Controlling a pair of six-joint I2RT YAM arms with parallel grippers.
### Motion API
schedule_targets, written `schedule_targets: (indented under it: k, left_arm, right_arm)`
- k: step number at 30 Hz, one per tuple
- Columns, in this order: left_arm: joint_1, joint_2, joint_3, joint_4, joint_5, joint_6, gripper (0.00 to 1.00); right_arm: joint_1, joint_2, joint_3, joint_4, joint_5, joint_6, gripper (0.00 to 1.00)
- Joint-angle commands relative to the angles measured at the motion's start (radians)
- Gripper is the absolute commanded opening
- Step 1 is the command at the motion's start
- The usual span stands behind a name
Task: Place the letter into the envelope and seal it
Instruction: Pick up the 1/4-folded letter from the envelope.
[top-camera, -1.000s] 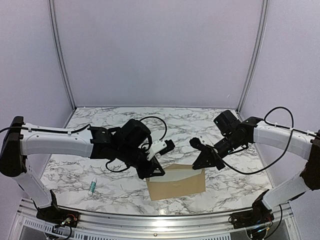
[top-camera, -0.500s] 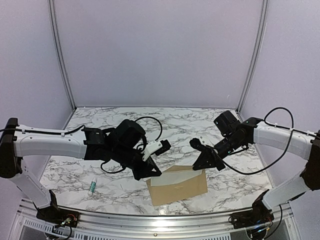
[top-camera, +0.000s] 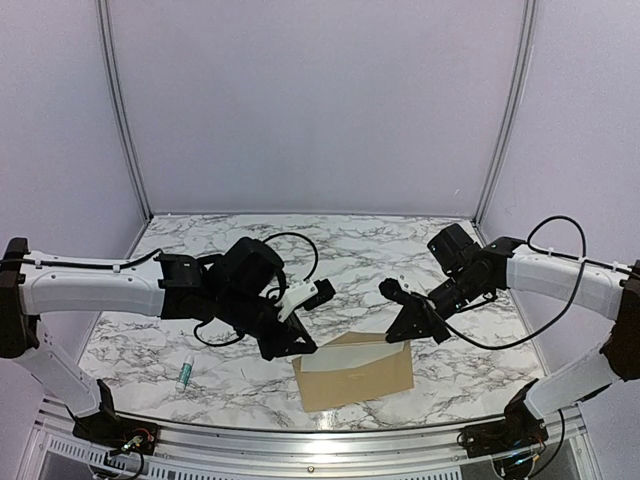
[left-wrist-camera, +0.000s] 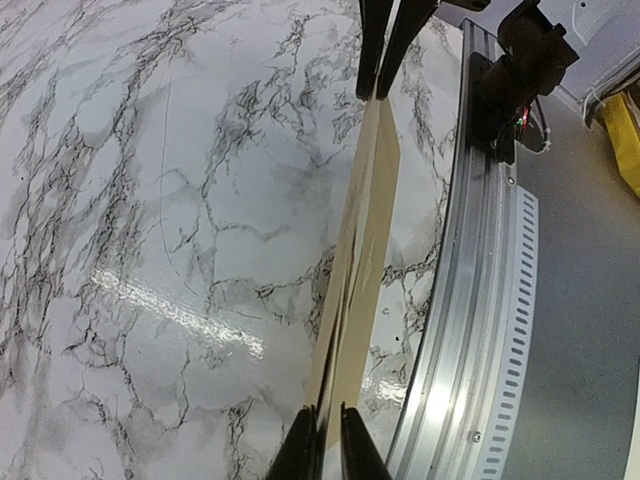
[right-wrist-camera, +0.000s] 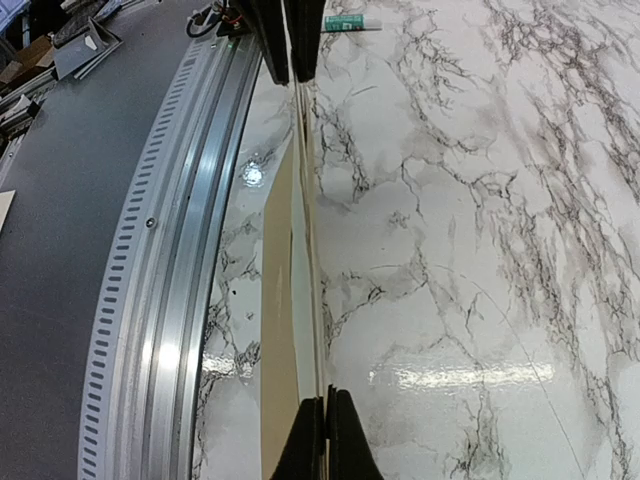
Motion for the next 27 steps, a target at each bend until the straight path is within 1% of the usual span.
schedule_targets:
  k: [1, 2, 5, 9, 13, 18, 27]
  left_arm:
    - [0.006, -0.010, -0.006, -0.030, 0.030, 0.008, 0.10]
    - [0.005, -0.005, -0.004, -0.031, 0.034, 0.008, 0.09]
    - [0.006, 0.002, 0.004, -0.035, 0.046, 0.008, 0.00]
    - [0.006, -0.025, 0.009, -0.037, 0.031, 0.010, 0.00]
    - [0.007, -0.089, -0.006, -0.017, -0.023, 0.000, 0.00]
    - [0.007, -0.163, -0.112, 0.147, -0.054, -0.048, 0.00]
    - [0.007, -0.123, -0.252, 0.383, -0.040, -0.119, 0.00]
  right_arm:
    - [0.009, -0.017, 0.006, 0.020, -0.005, 0.019, 0.00]
    - [0.008, -0.017, 0.005, 0.020, -0.006, 0.020, 0.00]
    - [0.008, -0.021, 0.000, 0.024, -0.005, 0.025, 0.00]
    - [0.007, -0.026, -0.018, 0.042, 0.009, 0.045, 0.00]
    - [-0.014, -0.021, -0.030, 0.059, 0.000, 0.061, 0.00]
    - [-0.023, -0.010, -0.029, 0.055, -0.012, 0.071, 0.00]
    - [-0.028, -0.005, -0.025, 0.073, -0.002, 0.106, 0.00]
